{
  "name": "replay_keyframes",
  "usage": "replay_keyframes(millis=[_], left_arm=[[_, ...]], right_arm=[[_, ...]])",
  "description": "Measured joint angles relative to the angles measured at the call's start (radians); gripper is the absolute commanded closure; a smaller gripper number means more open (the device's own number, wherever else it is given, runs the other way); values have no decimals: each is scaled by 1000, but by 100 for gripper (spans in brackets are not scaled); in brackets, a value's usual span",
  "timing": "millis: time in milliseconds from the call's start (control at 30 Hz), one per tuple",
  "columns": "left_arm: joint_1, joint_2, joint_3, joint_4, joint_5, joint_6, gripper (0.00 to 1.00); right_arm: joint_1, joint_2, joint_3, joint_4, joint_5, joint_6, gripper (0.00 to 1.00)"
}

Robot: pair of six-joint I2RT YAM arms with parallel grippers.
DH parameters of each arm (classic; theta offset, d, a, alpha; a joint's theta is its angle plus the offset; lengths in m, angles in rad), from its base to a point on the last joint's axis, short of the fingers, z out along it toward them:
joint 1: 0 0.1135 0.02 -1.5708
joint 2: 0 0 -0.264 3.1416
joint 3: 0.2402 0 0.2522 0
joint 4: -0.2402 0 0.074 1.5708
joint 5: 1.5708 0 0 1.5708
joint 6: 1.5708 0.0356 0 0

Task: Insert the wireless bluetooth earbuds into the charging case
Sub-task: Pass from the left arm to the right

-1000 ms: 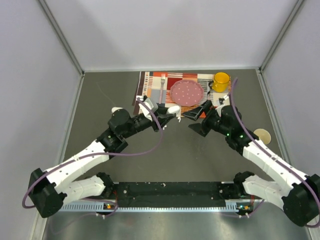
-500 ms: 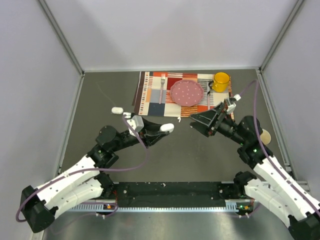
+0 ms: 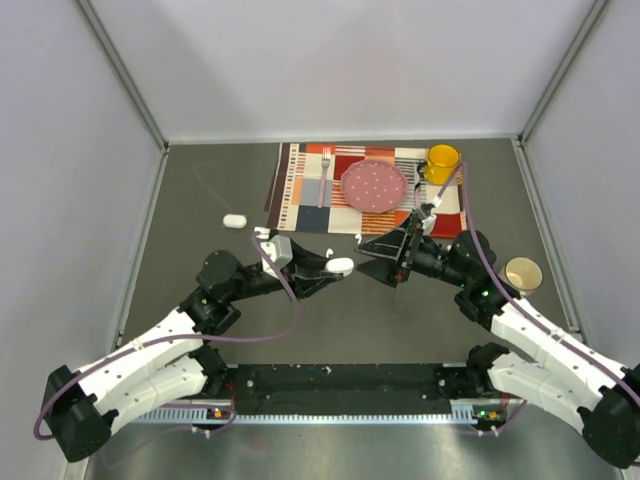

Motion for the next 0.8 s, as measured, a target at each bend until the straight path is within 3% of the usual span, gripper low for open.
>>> replay_keyframes(millis=[533, 700, 733, 800], left_arm=[[0, 52, -13, 62, -5, 3, 100], [0, 69, -14, 65, -10, 4, 100], [0, 69, -14, 64, -10, 4, 100], [0, 69, -14, 72, -14, 7, 100]], right_arm=[[81, 137, -3, 225, -23, 144, 26], [98, 174, -3, 259, -32, 188, 39], [100, 180, -3, 266, -33, 196, 50], [105, 188, -3, 282, -36, 211, 54]])
